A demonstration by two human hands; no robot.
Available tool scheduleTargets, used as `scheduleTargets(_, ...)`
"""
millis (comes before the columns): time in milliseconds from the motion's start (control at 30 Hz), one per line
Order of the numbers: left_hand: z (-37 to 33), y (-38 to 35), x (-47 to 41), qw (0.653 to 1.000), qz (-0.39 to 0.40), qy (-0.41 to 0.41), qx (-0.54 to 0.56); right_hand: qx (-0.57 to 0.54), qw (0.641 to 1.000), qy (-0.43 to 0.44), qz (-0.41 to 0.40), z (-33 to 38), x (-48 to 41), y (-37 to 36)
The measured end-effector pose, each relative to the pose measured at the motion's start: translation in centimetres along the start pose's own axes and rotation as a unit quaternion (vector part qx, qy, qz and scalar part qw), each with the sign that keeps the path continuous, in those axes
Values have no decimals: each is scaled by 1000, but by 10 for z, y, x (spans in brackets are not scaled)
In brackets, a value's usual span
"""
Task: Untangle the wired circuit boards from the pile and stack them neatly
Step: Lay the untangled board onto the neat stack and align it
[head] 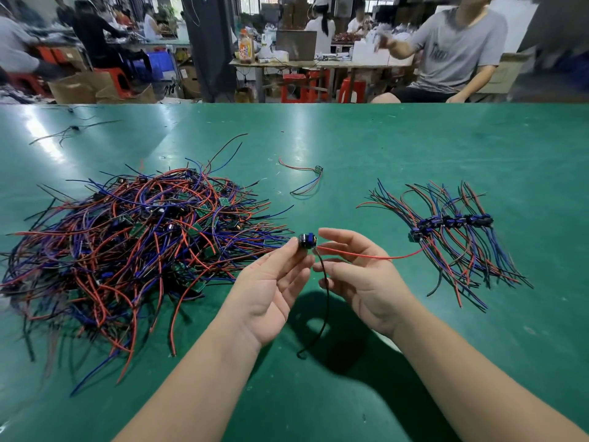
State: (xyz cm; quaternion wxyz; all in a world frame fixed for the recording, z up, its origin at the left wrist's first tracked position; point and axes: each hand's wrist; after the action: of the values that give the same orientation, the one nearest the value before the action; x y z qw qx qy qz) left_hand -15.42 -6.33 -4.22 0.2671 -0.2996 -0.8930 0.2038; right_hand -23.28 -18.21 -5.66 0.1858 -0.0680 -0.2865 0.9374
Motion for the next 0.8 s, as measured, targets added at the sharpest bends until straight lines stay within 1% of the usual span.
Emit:
scheduleTargets(67, 1, 0, 0, 1000, -5, 4, -4, 56, 997, 50, -13, -3, 1, -2)
scheduleTargets(133, 1, 0, 1, 1000, -6, 9, -19, 90, 992, 91, -16, -4, 1, -4)
scheduleTargets(167, 1, 0, 1, 1000, -5, 9, -26, 98, 989, 107, -17, -4, 1, -4)
scheduleTargets(233, 2, 0, 1, 999, -3, 7, -41, 81, 989, 123, -24, -4, -1, -4)
scheduleTargets(300, 3, -1, 2, 999, 3, 11, -49, 30, 993, 104, -37, -2, -2, -5)
scheduleTargets(400, 6, -1, 1, 998, 16, 12, -65, -75, 993, 46, -77, 1, -4, -5)
scheduleTargets(500, 9, -1, 2, 993, 57, -24, -104, -136, 982, 17, -130, 9, -6, -4)
scheduleTargets(600, 11, 0, 5, 973, 141, -64, -171, -163, 973, 1, -162, 21, -7, -1)
scheduleTargets(667, 12, 1, 7, 958, 182, -65, -211, -185, 970, -10, -160, 28, -7, 3)
scheduleTargets(733, 13, 1, 7, 956, 195, -47, -214, -187, 970, -25, -151, 33, -6, 7)
scheduleTargets(800, 13, -2, 7, 961, 183, -20, -208, -160, 977, -41, -135, 35, -5, 9)
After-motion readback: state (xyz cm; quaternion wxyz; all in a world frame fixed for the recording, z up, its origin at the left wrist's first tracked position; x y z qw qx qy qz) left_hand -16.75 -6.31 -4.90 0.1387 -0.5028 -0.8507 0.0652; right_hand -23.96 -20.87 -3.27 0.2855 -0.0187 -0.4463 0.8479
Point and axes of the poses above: each hand's wrist, its own x-axis away from the middle knuckle, its own y-axis out of the back of the hand, z = x × y, and after that the axes turned 12 degrees about -x, right-handed
